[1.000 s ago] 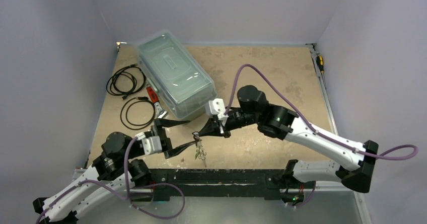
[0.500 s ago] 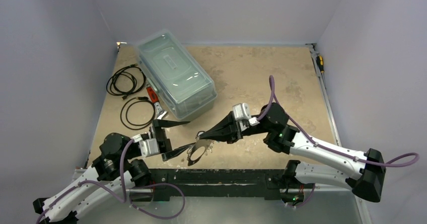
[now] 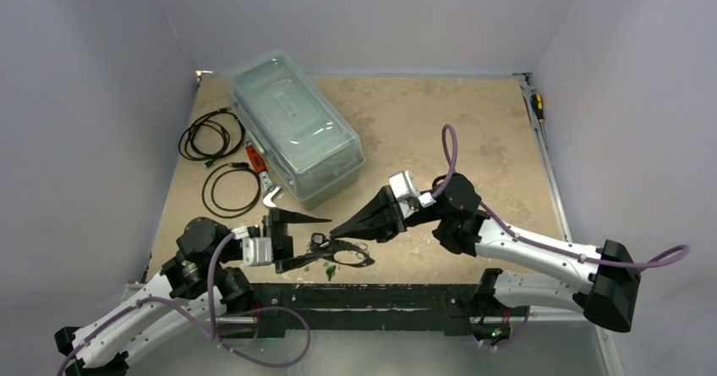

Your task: Put the keys on the keyring

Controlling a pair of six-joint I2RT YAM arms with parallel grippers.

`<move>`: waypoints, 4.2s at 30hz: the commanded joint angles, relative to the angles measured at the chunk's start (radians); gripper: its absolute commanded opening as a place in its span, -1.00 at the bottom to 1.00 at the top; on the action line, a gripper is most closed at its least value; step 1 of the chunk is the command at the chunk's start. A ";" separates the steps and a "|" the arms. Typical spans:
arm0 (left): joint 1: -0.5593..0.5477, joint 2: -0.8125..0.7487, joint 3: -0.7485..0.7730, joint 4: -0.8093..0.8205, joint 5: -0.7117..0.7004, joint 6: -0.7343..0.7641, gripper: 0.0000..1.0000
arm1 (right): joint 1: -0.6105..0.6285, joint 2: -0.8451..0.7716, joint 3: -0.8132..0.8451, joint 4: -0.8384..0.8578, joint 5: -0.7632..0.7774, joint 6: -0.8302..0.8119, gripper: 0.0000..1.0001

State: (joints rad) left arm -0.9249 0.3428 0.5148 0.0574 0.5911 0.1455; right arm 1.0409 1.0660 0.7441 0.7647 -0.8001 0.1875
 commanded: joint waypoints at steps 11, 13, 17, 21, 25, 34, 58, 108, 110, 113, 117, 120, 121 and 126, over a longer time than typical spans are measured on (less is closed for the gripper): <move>0.000 -0.002 0.034 -0.019 -0.162 0.013 -0.33 | 0.002 -0.026 0.034 0.005 0.020 -0.007 -1.00; -0.001 -0.003 0.037 -0.024 -0.180 0.014 -0.33 | 0.002 -0.038 0.038 -0.031 0.034 -0.028 -1.00; -0.001 -0.004 0.036 -0.025 -0.188 0.017 -0.20 | 0.002 -0.051 0.042 -0.080 0.061 -0.045 -1.00; 0.000 -0.005 0.035 -0.027 -0.189 0.021 -0.14 | 0.002 -0.060 0.044 -0.107 0.077 -0.060 -1.00; 0.000 -0.008 0.035 -0.027 -0.180 0.027 -0.15 | 0.002 -0.056 0.049 -0.126 0.082 -0.069 -1.00; -0.001 -0.011 0.035 -0.027 -0.173 0.037 -0.46 | 0.002 -0.060 0.058 -0.194 0.109 -0.099 -1.00; 0.000 -0.044 0.027 -0.010 -0.241 0.036 -1.00 | 0.002 -0.067 0.001 -0.196 0.201 -0.079 -0.98; 0.000 0.642 0.276 0.091 -0.522 -0.395 -1.00 | 0.002 -0.740 -0.425 -0.188 1.345 -0.010 0.98; -0.001 0.706 0.302 0.132 -0.531 -0.412 -1.00 | 0.002 -0.767 -0.427 -0.202 1.383 -0.010 0.98; -0.001 0.829 0.374 0.179 -0.531 -0.427 -1.00 | 0.002 -0.808 -0.414 -0.233 1.441 -0.018 0.98; -0.002 1.004 0.538 0.216 -0.461 -0.431 -1.00 | 0.002 -0.844 -0.366 -0.294 1.494 -0.045 0.98; -0.002 1.109 0.672 0.225 -0.433 -0.443 -1.00 | 0.002 -0.858 -0.333 -0.323 1.518 -0.070 0.98; -0.002 1.132 0.707 0.225 -0.418 -0.446 -1.00 | 0.002 -0.860 -0.324 -0.328 1.521 -0.077 0.98; -0.002 1.139 0.690 0.225 -0.409 -0.455 -1.00 | 0.002 -0.867 -0.285 -0.379 1.526 -0.080 0.98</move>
State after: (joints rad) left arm -0.9249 1.5162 1.1976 0.1978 0.1497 -0.2790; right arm 1.0397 0.2199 0.4011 0.4305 0.6888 0.1299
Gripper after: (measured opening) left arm 0.022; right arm 0.987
